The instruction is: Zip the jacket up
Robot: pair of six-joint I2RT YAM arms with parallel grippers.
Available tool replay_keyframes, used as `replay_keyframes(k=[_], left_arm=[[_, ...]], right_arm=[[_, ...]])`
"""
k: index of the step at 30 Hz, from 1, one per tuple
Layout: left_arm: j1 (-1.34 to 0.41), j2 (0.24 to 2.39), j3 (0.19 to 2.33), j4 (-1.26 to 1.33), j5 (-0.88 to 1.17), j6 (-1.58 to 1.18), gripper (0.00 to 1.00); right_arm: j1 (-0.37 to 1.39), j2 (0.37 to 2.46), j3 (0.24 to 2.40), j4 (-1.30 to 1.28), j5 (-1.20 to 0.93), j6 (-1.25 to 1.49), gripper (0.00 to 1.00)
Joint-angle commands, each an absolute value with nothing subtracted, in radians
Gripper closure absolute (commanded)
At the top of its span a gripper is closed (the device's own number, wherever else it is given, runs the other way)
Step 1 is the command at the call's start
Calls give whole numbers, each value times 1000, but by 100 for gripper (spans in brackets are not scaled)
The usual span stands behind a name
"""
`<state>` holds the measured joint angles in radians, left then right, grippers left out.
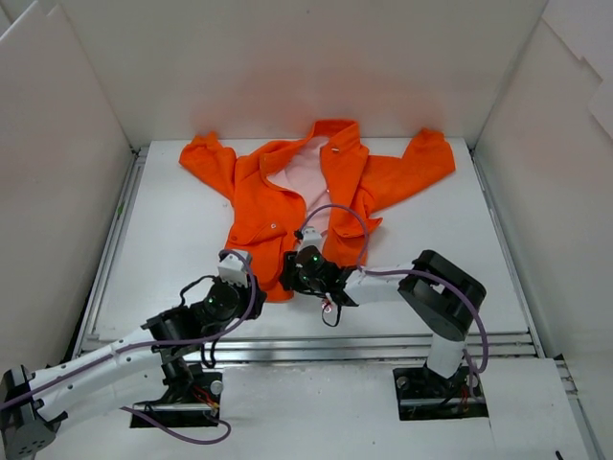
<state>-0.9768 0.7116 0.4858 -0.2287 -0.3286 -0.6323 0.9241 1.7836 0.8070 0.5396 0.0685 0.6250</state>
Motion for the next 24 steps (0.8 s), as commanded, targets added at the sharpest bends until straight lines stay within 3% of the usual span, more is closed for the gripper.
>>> replay_keyframes(k=[1, 7, 11, 14, 19, 24], left_arm=[[-959, 733, 512, -195, -325, -643, 67], [-917, 739, 500, -164, -261, -641, 60], [-876, 730, 477, -146, -186, -652, 59], [-858, 756, 463, -123, -152, -638, 55], [-824, 850, 466, -19, -52, -606, 51], [-815, 913, 497, 121, 52, -523, 50]], right_arm=[[923, 1815, 775, 603, 124, 632, 60], [899, 1822, 765, 676, 42, 641, 60], [882, 1804, 761, 679, 18, 672, 86], [861, 1780, 744, 707, -24, 690, 96], [821, 1717, 736, 700, -119, 692, 100], [818, 1611, 776, 522, -147, 641, 100]])
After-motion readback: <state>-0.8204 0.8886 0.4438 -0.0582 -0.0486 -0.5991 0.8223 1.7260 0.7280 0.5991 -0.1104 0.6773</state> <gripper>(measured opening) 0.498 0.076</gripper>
